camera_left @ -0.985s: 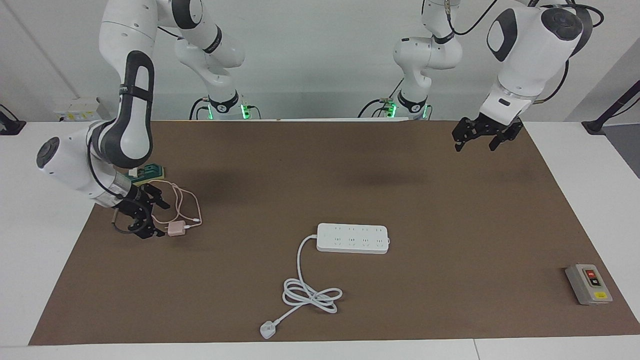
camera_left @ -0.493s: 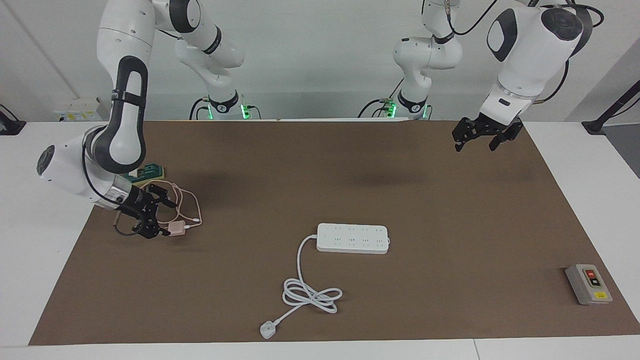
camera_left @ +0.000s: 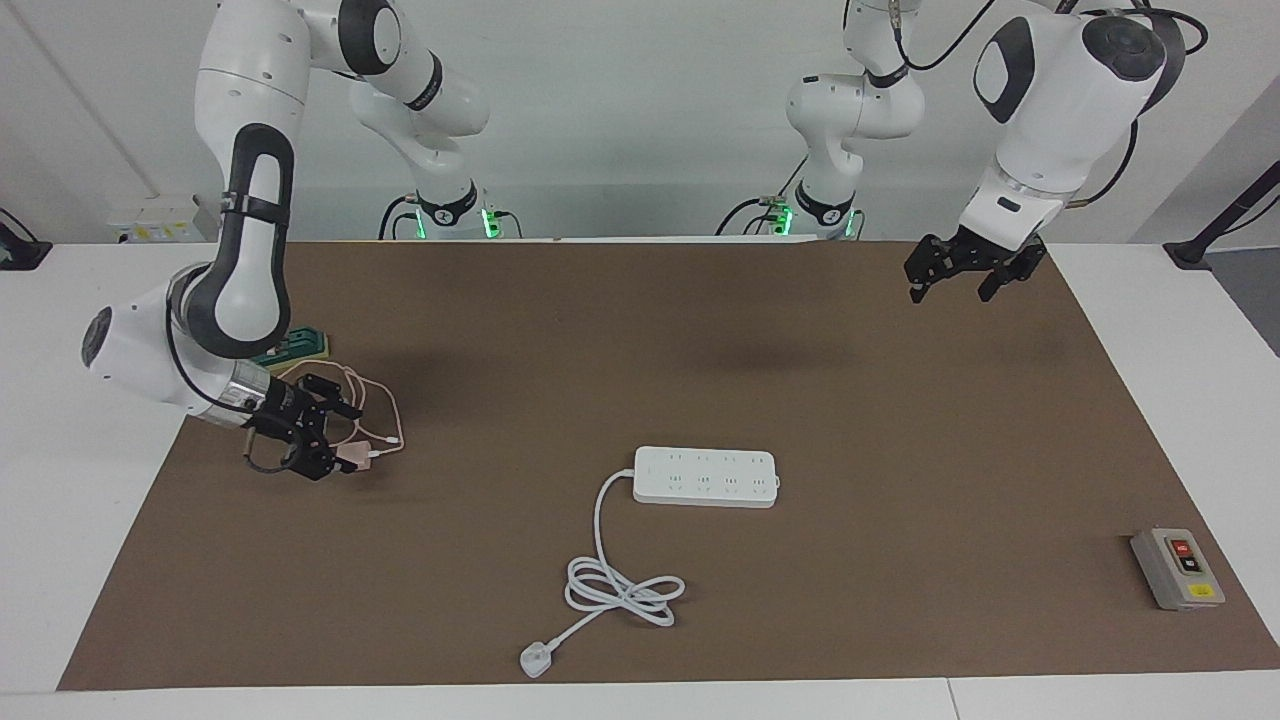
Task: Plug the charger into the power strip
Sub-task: 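Lower the right gripper and close it on the pink charger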
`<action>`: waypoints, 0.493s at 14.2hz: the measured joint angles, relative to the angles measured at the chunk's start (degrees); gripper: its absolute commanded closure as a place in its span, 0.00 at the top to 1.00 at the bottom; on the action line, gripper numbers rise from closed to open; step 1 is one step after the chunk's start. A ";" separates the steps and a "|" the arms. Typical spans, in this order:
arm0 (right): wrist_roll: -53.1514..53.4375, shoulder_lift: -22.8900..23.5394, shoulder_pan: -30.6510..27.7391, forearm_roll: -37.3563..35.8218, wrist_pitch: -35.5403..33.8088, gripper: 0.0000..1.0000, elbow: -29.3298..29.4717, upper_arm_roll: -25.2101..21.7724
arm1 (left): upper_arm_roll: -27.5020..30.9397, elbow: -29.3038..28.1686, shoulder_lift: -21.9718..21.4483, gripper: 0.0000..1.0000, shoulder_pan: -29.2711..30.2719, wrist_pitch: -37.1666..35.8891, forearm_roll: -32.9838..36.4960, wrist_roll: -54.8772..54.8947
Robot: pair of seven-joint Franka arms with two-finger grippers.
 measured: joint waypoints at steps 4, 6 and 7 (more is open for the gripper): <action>-5.02 1.21 -0.13 -0.16 -0.77 1.00 0.89 -0.19 | 0.00 0.00 0.00 1.00 0.00 -0.01 0.00 0.00; -5.37 1.59 -0.26 -0.18 -0.92 1.00 0.89 -0.19 | -0.01 0.00 0.00 1.00 0.00 -0.02 0.00 0.00; -5.39 1.88 -0.31 -0.18 -0.92 1.00 0.89 -0.19 | -0.03 0.00 0.00 1.00 -0.01 -0.02 0.00 0.00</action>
